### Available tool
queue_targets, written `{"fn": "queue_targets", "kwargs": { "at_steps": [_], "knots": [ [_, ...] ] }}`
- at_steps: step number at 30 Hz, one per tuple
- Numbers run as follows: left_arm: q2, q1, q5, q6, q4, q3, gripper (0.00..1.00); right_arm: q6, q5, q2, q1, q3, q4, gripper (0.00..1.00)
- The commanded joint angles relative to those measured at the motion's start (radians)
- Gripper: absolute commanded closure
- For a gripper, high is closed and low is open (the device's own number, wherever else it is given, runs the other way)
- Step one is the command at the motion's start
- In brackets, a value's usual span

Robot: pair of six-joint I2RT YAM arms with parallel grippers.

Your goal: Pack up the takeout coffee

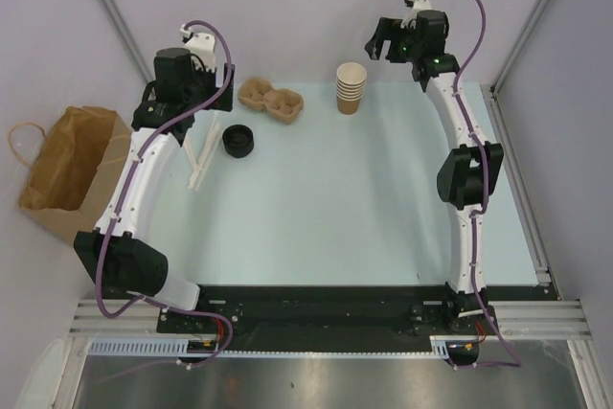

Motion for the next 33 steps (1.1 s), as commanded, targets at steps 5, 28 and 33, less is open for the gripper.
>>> {"fn": "queue_targets", "kwargs": {
  "at_steps": [5, 28, 33],
  "knots": [
    [-0.044, -0.006, -0.024, 0.017, 0.033, -0.020, 0.00, -0.030, 0.065, 0.073, 0.032, 0.040, 0.056, 0.17],
    [-0.067, -0.006, -0.068, 0.020, 0.046, -0.078, 0.01, -0.015, 0.069, 0.142, 0.038, 0.014, 0.065, 0.49],
    [-0.075, -0.006, -0.073, 0.020, 0.048, -0.095, 0.00, -0.019, 0.068, 0.149, 0.044, 0.017, 0.068, 0.53]
  ]
}}
